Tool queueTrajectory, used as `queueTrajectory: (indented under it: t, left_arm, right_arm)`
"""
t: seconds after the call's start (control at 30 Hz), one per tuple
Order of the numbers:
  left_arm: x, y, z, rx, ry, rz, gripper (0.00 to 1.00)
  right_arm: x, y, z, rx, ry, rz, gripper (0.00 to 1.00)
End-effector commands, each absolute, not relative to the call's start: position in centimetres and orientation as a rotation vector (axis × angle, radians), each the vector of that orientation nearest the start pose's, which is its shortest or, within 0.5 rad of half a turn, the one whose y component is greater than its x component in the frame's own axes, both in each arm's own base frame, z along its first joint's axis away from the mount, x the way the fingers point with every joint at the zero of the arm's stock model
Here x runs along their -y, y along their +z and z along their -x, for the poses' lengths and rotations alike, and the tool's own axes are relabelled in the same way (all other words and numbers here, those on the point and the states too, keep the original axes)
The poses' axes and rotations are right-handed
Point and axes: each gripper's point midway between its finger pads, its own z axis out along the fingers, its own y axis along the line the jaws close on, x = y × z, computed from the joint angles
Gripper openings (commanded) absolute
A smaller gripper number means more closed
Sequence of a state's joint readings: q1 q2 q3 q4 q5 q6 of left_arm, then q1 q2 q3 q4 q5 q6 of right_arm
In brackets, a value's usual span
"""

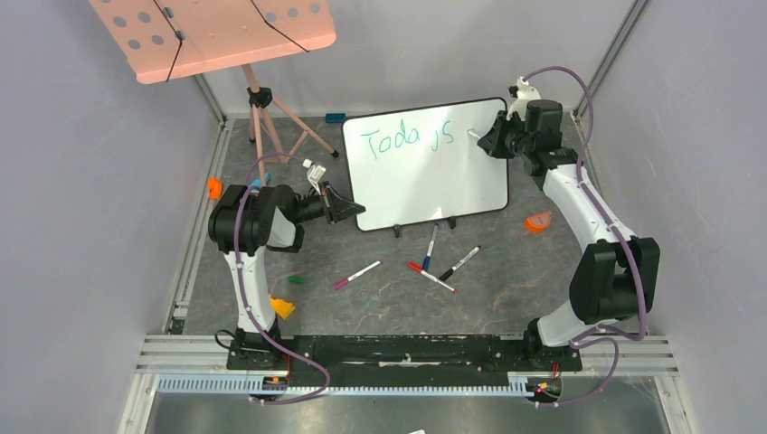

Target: Write a sentence on the whiteboard

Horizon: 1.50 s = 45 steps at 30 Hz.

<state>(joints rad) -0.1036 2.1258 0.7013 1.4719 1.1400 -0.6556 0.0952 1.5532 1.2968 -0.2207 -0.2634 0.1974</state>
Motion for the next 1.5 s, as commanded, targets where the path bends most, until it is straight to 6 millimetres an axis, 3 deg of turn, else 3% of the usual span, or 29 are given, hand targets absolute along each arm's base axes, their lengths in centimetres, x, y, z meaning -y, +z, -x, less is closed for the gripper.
queueTrajectory:
  t: [0.0,0.23,0.47,0.93,1.33,1.47]
  left_arm:
    - [21.0,8.6,-36.2,-1.543,-1.358,-0.68,0.02]
    - [21.0,8.6,-36.2,-1.544,-1.359,-0.679,0.02]
    - [21.1,8.6,-36.2,-1.542,-1.359,-0.681,0.02]
    - [21.0,8.6,-36.2,-1.543,-1.356,-0.681,0.02]
    - [21.0,8.6,-36.2,-1.543,-1.356,-0.681,0.02]
    - [21.1,8.6,-36.2,-1.542,-1.357,-0.683,0.02]
  right_arm:
    - [-9.9,22.4,-45.0,-2.051,0.461,0.098,0.0]
    - [-9.1,21.6,-44.0,-2.077,0.407,0.091,0.0]
    - [-7.9,22.1,-44.8,-2.068,0.349,0.029,0.0]
    - [-8.1,23.5,-47.2,-2.041,0.364,0.008,0.0]
    - [-8.0,23.9,-47.5,-2.033,0.375,0.005,0.0]
    - [-8.0,23.1,-46.8,-2.052,0.374,0.007,0.0]
